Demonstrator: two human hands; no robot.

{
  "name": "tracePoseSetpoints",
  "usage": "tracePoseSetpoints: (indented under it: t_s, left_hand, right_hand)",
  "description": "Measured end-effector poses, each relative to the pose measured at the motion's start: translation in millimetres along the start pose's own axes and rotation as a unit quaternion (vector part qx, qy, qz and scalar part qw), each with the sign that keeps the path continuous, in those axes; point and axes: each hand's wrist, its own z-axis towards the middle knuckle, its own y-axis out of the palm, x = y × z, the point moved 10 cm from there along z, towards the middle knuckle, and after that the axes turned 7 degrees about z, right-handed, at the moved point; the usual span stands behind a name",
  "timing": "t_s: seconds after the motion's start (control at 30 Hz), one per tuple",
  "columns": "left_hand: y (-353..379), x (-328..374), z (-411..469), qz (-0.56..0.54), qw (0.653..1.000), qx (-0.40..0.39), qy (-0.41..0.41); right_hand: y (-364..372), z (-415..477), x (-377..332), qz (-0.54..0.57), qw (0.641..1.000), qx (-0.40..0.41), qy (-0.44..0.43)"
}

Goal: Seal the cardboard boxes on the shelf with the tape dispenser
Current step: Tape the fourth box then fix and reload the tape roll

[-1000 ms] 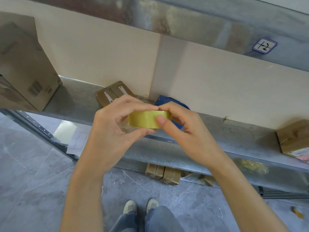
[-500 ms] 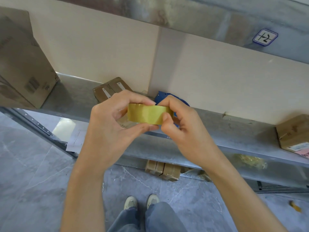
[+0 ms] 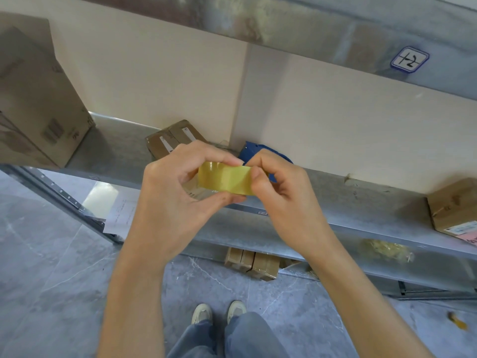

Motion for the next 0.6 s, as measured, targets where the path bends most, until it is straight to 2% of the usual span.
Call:
tracePoseSetpoints:
  t_s: [0.6]
  left_hand:
    - [2.5, 2.7, 2.2, -0.008, 1.0, 0.013, 0.012]
  right_hand:
    - [-5.5, -0.7, 3.3, 0.01, 0.999, 0.039, -0.016]
